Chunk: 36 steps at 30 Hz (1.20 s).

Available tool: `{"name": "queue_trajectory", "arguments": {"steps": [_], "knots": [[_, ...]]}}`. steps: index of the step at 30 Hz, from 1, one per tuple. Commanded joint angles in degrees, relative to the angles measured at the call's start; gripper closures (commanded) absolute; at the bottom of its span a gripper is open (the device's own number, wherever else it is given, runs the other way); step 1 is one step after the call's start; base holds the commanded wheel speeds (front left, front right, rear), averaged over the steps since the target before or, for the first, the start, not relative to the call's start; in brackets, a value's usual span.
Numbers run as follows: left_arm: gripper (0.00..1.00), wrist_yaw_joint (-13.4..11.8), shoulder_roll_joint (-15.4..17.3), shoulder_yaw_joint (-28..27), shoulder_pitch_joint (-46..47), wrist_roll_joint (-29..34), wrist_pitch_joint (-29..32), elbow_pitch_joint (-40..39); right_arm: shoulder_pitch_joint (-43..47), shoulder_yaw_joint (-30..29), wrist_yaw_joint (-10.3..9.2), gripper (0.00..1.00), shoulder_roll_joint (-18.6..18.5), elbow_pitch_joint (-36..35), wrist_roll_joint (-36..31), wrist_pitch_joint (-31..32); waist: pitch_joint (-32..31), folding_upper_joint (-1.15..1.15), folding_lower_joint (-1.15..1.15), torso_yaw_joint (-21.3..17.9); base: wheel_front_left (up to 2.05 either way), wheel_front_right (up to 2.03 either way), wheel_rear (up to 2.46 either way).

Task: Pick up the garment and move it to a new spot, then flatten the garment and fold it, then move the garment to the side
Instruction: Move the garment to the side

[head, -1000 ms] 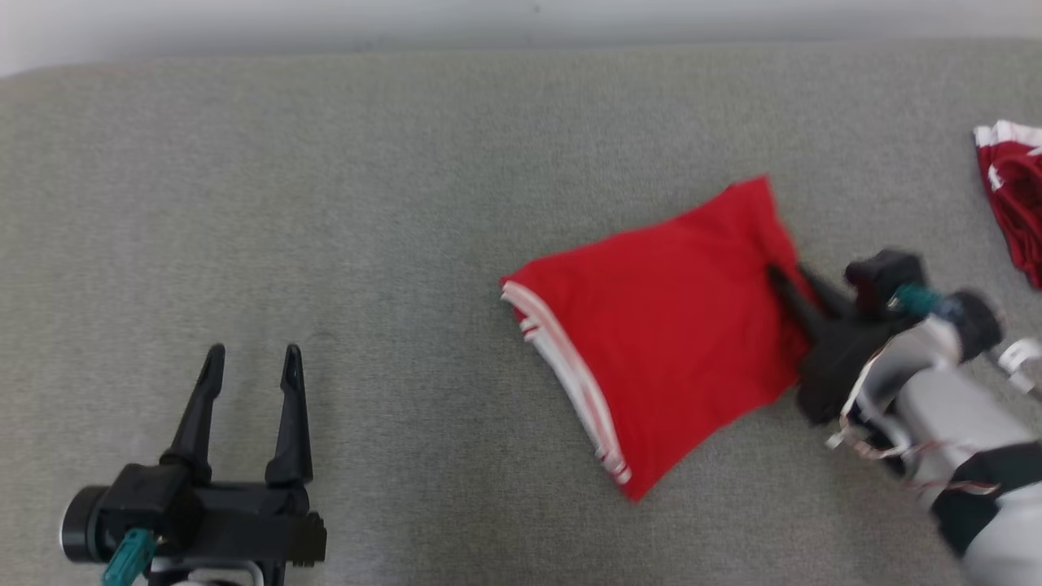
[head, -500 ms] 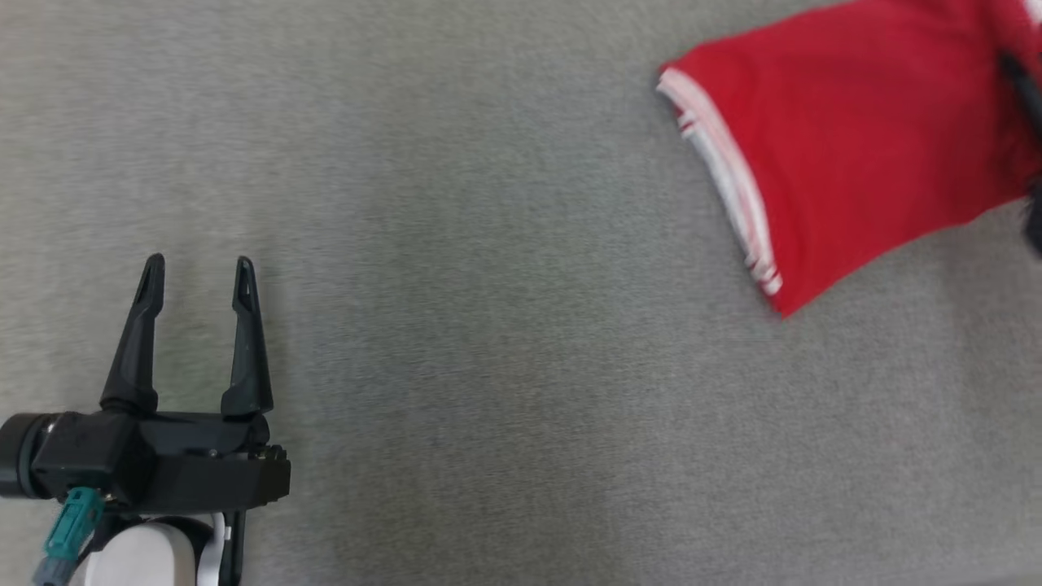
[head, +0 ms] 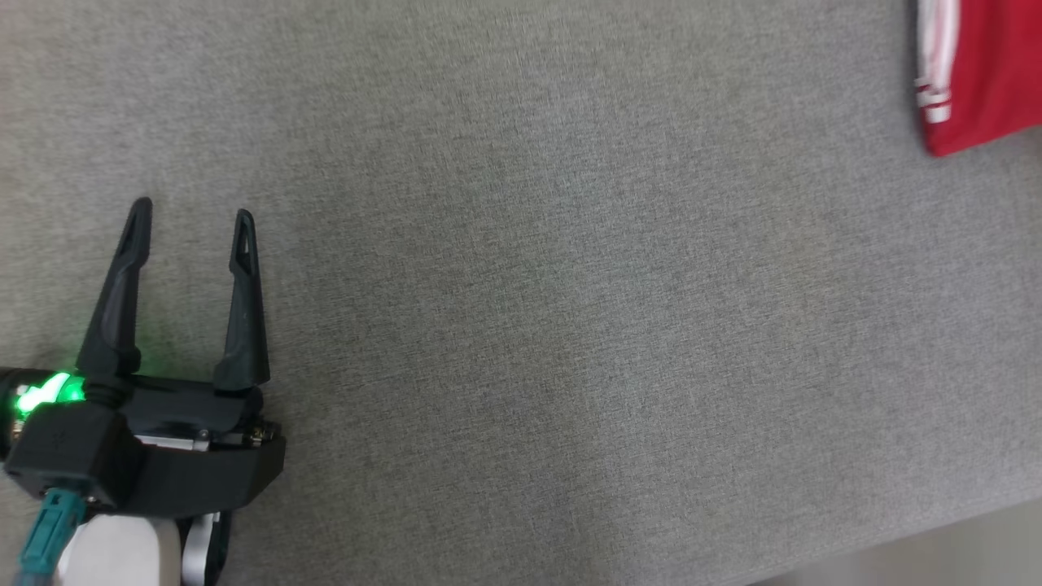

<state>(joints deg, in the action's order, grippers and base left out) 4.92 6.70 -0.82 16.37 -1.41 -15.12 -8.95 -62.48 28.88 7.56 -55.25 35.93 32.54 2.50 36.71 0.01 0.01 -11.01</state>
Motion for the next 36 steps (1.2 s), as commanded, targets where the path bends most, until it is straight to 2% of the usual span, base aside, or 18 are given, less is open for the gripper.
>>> {"name": "queue_trajectory", "arguments": {"steps": [1,6,7,8,9,10,16,21,28,36], "knots": [[0.0,0.0,0.4,0.1,0.8,0.8,0.0,0.0,-1.0,-0.1,-0.19,1.0,-0.8,1.0,-0.2,-0.1,1.7,-0.01,-0.01,-0.7,0.0,0.0,0.0],[0.0,0.1,0.7,0.7,0.9,0.8,0.0,-0.6,-2.6,0.8,-0.19,1.0,-1.5,5.9,-1.5,-0.4,2.9,-0.01,-0.01,-0.1,0.0,0.0,0.0],[0.0,0.0,0.7,0.7,1.0,0.8,0.1,-0.6,-3.1,1.2,-0.19,0.96,-1.5,7.0,-2.2,-0.6,3.1,-0.01,-0.01,0.0,0.0,0.0,0.0],[0.0,-0.1,0.7,0.8,0.9,0.9,0.1,-0.5,-3.5,1.4,-0.19,0.84,-1.3,8.0,-2.6,-0.8,3.3,-0.01,-0.01,0.1,0.0,0.0,0.0],[0.0,-0.2,0.8,0.8,1.0,0.9,0.1,-0.4,-3.9,1.6,-0.19,0.38,-1.0,8.9,-2.9,-1.3,3.5,-0.01,-0.01,0.2,0.0,0.0,0.0],[0.0,-0.2,0.8,0.9,1.1,0.9,0.1,-0.3,-4.6,1.6,-0.19,0.0,-0.6,9.8,-3.6,-2.2,3.7,-0.01,-0.01,0.3,0.0,0.0,0.0],[0.0,-0.6,0.7,0.6,1.3,0.3,0.2,0.8,-7.9,0.7,-0.19,0.0,1.6,14.3,-8.7,-8.2,2.9,-0.01,-0.01,0.6,0.0,0.0,0.0],[0.0,-1.1,0.2,0.0,0.0,-0.7,0.2,1.4,-9.3,-0.9,-0.19,0.0,4.8,15.2,-10.0,-13.4,-0.9,-0.01,-0.01,1.3,0.0,0.0,0.0],[0.0,-1.9,-1.0,-1.4,-3.6,-2.3,0.0,2.1,-5.6,-2.4,-0.19,0.0,9.6,10.2,-8.5,-16.9,-8.7,-0.01,-0.01,3.2,0.0,0.0,0.0],[0.0,-2.0,-1.6,-3.1,-8.2,-3.5,0.0,3.2,4.4,-5.7,-0.19,0.0,15.2,1.2,-8.8,-17.6,-16.8,-0.01,-0.01,6.0,0.0,0.0,0.0]]}}
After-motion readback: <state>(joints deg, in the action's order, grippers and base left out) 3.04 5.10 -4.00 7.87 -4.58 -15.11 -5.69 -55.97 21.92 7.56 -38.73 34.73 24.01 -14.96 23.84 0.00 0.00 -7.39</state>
